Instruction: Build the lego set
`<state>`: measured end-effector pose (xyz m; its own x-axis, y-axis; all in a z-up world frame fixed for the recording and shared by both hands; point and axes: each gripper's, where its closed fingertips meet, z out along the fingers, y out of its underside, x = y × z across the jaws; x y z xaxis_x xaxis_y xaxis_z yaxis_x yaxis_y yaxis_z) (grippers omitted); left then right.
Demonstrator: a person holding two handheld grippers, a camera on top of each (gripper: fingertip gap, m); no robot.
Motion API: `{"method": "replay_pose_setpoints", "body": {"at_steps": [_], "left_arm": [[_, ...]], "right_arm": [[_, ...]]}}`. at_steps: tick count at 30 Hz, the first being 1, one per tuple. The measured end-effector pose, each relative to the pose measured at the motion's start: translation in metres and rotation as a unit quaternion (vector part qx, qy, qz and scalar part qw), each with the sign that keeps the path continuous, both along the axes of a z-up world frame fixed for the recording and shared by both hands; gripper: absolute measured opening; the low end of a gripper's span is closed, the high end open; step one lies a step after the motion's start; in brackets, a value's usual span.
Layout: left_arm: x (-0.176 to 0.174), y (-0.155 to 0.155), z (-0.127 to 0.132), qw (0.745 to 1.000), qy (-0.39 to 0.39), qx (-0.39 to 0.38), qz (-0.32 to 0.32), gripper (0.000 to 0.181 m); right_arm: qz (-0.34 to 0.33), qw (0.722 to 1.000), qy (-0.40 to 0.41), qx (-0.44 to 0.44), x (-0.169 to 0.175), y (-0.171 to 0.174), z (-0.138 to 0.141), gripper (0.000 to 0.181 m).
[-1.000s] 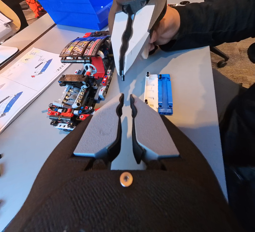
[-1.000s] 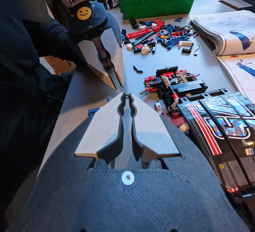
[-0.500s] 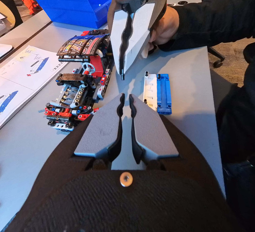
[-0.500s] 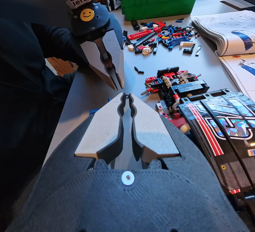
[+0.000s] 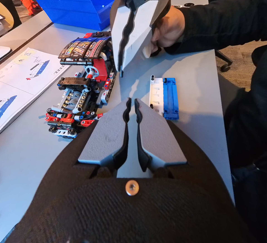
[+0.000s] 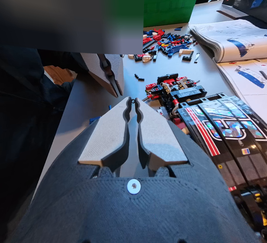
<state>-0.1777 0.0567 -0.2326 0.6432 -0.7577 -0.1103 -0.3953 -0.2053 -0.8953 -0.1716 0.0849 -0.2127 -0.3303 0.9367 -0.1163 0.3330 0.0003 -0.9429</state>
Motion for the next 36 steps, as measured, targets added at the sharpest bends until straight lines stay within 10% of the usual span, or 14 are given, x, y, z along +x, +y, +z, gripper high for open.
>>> {"method": "replay_pose_setpoints", "body": {"at_steps": [36], "left_arm": [[0.0,-0.001,0.0,1.0,-0.004,0.001,-0.001,0.0]], "right_arm": [[-0.03,0.999,0.021,-0.019,0.001,0.013,0.009,0.002]]}}
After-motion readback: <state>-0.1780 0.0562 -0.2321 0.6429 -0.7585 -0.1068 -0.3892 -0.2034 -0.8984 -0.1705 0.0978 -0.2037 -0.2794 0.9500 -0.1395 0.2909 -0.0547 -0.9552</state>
